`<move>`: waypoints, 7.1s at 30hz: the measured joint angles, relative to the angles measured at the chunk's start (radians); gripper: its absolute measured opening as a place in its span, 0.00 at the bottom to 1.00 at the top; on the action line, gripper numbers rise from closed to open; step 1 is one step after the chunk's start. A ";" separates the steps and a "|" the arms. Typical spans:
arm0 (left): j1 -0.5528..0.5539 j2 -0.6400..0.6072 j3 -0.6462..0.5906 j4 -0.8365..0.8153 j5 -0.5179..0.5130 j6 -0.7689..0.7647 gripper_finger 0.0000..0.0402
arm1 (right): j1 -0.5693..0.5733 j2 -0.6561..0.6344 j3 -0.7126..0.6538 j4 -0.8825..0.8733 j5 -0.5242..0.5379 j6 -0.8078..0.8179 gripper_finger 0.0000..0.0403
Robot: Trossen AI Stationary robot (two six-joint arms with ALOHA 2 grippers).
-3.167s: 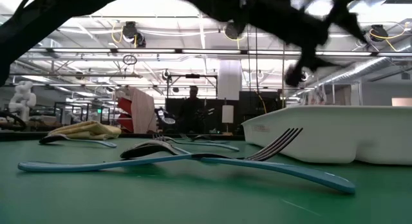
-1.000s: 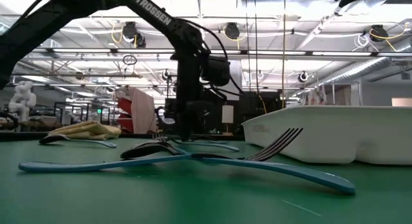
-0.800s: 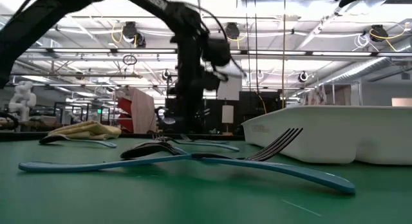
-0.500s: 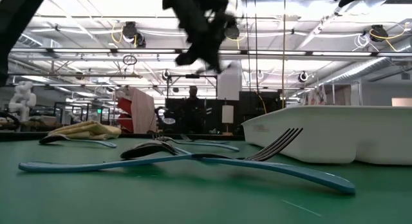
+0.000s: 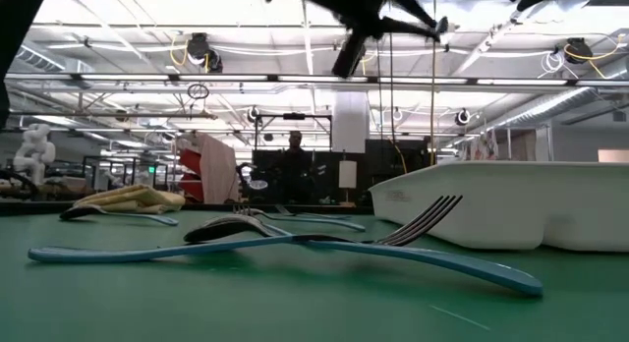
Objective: Sort silverware
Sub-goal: Put the top blue fork into the tray, then put the top left blue spoon into the tray
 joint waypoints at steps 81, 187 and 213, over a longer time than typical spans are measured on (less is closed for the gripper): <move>0.085 -0.544 -0.477 -1.001 -0.066 0.694 0.28 | 0.000 0.008 0.000 0.031 -0.003 -0.032 0.31; -0.130 0.576 0.360 0.340 -0.235 2.568 0.00 | 0.000 0.023 0.000 0.045 0.013 0.021 0.31; -0.078 0.593 0.656 -0.162 -0.063 2.721 0.00 | 0.000 0.051 0.000 0.045 0.010 0.005 0.31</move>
